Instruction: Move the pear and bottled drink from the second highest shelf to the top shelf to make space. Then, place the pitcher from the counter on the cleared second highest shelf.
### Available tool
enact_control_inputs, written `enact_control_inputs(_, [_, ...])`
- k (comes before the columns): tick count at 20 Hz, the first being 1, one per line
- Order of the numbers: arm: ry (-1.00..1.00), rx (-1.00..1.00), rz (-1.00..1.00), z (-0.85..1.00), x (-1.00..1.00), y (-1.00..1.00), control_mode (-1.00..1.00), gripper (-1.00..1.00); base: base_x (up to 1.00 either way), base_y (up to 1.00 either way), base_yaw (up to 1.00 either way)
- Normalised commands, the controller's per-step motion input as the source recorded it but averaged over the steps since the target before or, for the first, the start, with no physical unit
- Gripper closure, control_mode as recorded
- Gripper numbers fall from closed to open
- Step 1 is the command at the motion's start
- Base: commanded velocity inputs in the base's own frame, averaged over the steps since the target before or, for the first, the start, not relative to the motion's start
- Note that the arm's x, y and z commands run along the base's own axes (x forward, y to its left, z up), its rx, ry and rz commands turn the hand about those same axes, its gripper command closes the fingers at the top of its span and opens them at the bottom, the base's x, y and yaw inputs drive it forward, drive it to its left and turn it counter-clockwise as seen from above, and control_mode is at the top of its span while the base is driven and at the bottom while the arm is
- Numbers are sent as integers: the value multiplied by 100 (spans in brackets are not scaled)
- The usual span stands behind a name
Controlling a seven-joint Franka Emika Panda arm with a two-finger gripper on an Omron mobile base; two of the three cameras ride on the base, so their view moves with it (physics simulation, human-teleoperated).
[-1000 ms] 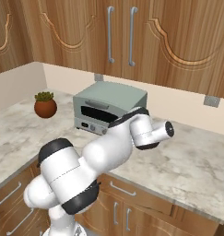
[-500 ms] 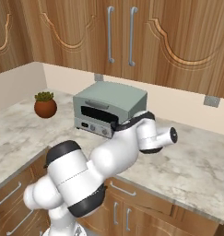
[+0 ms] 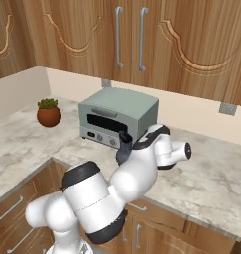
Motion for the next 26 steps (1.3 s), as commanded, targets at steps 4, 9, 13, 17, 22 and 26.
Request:
enact_control_inputs(4, [0, 0, 2, -5, 2, 14, -100, -100, 0, 0, 0])
enact_control_inputs(9, [1, 0, 4, -2, 0, 18, -100, -100, 0, 0, 0])
enact_control_inputs(13, [1, 0, 5, 0, 0, 16, -100, -100, 0, 0, 0])
enact_control_inputs(17, [1, 0, 5, 0, 0, 13, -100, -100, 0, 0, 0])
enact_control_inputs(22, [3, 0, 4, -3, 0, 15, -100, 100, 0, 0, 0])
enact_control_inputs(26, [0, 0, 2, -3, 0, 6, -100, 100, 0, 0, 0])
